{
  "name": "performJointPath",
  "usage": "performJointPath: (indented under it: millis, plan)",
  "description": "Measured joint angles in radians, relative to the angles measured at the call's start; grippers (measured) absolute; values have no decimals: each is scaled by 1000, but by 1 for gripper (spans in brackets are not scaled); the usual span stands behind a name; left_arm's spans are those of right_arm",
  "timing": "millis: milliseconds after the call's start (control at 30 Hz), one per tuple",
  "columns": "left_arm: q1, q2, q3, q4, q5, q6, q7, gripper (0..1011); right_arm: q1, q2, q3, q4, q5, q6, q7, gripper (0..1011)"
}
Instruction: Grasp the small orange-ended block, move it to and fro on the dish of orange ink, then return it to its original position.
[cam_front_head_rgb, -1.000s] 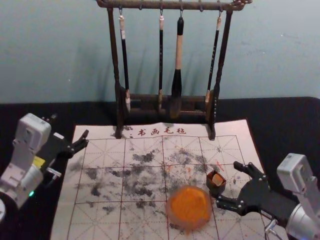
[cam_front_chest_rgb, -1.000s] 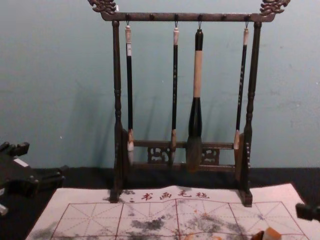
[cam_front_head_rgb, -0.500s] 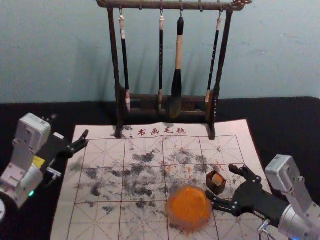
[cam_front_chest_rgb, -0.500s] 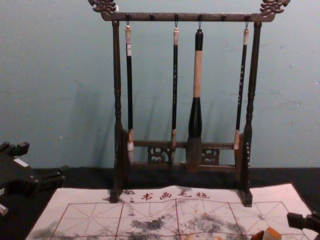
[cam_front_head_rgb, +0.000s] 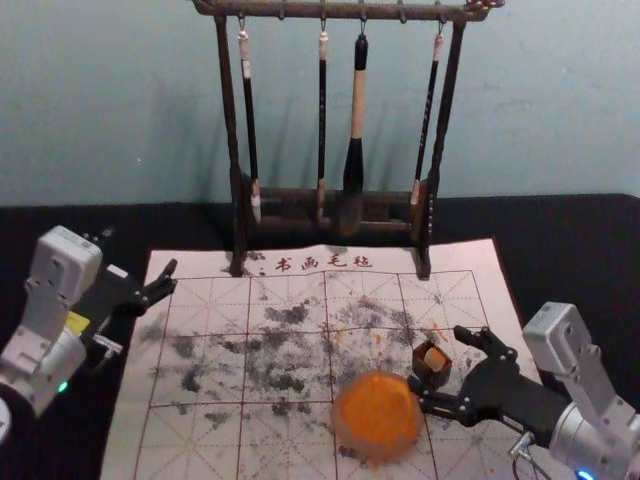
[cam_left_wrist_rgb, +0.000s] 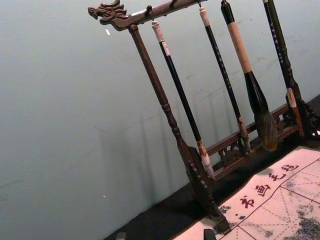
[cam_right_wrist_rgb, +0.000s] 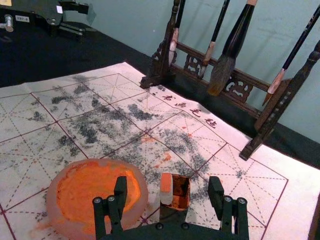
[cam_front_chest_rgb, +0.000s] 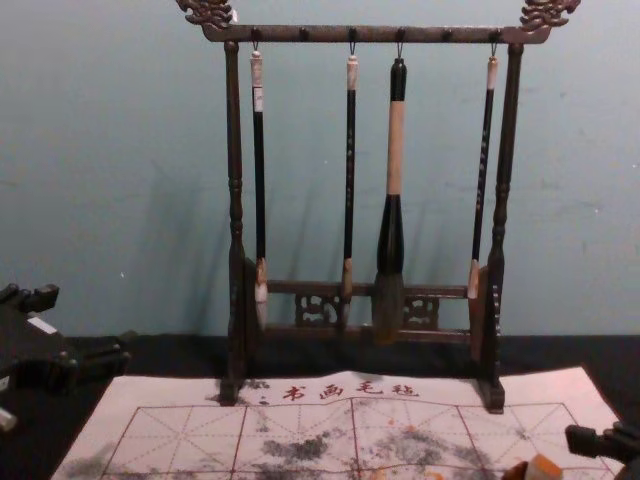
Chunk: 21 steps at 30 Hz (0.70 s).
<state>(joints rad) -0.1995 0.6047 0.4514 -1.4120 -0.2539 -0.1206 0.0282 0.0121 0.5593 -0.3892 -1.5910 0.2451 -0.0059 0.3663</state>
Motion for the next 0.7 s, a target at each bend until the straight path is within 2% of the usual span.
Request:
performJointPath:
  millis: [267,700]
  plan:
    - [0,0,0,0,0,0,0,1001,2,-18,13,5,-6,5,17,1002]
    - [0,0,0,0,0,0,0,1001,1,-16,12,5,-5,6,16,1002]
